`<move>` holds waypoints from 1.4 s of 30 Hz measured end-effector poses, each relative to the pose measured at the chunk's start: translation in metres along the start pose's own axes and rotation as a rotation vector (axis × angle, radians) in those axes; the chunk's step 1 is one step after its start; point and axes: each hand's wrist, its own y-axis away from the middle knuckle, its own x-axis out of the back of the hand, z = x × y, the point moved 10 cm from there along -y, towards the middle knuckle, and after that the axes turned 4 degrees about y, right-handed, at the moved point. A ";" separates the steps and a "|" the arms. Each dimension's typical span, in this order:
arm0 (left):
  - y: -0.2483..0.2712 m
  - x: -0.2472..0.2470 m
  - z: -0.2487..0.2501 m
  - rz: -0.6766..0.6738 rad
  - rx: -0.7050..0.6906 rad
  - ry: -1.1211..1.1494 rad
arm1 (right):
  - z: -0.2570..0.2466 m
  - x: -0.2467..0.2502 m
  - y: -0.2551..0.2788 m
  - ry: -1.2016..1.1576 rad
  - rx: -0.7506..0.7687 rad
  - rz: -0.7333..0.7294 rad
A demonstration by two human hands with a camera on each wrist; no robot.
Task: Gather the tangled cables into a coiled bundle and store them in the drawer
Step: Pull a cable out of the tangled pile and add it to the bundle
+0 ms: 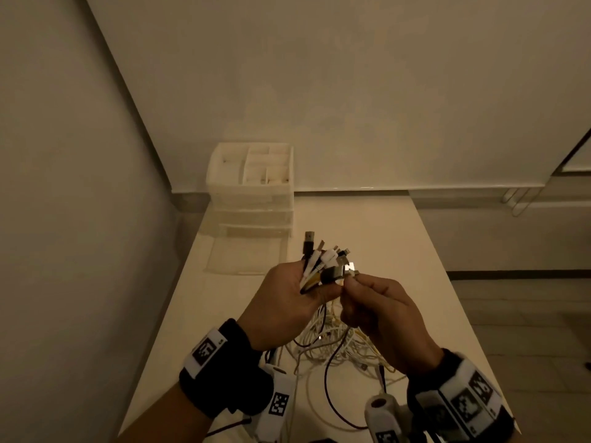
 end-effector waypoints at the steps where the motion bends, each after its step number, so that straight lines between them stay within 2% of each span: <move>1: -0.001 0.011 0.001 0.077 0.019 -0.007 | 0.000 -0.001 0.000 0.014 0.000 -0.018; 4: -0.004 0.053 -0.005 0.318 0.075 0.123 | 0.007 0.002 0.004 0.049 -0.030 -0.048; 7: -0.005 0.077 -0.003 0.410 0.034 0.061 | 0.010 0.000 0.007 0.136 0.003 -0.062; 10: -0.002 0.091 -0.022 0.498 0.082 0.136 | 0.012 -0.004 0.004 0.274 0.052 -0.045; 14: 0.011 0.146 -0.047 0.814 0.135 0.368 | 0.032 0.006 0.008 0.413 -0.006 -0.003; 16: 0.018 0.164 -0.043 0.881 0.123 0.312 | 0.043 0.019 0.012 0.469 -0.057 0.071; 18: 0.019 0.159 -0.026 0.833 0.102 0.156 | 0.046 0.031 0.012 0.481 -0.085 0.158; 20: 0.015 0.137 -0.009 0.725 0.076 0.062 | 0.040 0.036 0.007 0.464 -0.074 0.216; 24: -0.003 0.050 0.008 0.276 0.067 0.031 | 0.010 0.024 -0.006 0.368 -0.018 0.222; 27: -0.007 0.012 0.004 0.104 0.062 -0.001 | -0.012 0.011 -0.012 0.192 0.031 0.166; 31: -0.009 0.021 0.003 0.167 0.040 -0.008 | -0.018 0.009 -0.011 0.159 0.043 0.099; 34: -0.009 0.051 0.012 0.318 0.012 -0.084 | -0.007 0.010 -0.005 0.194 0.009 0.046; 37: -0.003 0.087 0.017 0.473 -0.006 -0.033 | 0.010 0.017 0.002 0.286 -0.006 0.017; 42: 0.008 0.099 0.023 0.529 -0.028 -0.026 | 0.023 0.016 0.004 0.435 0.075 -0.024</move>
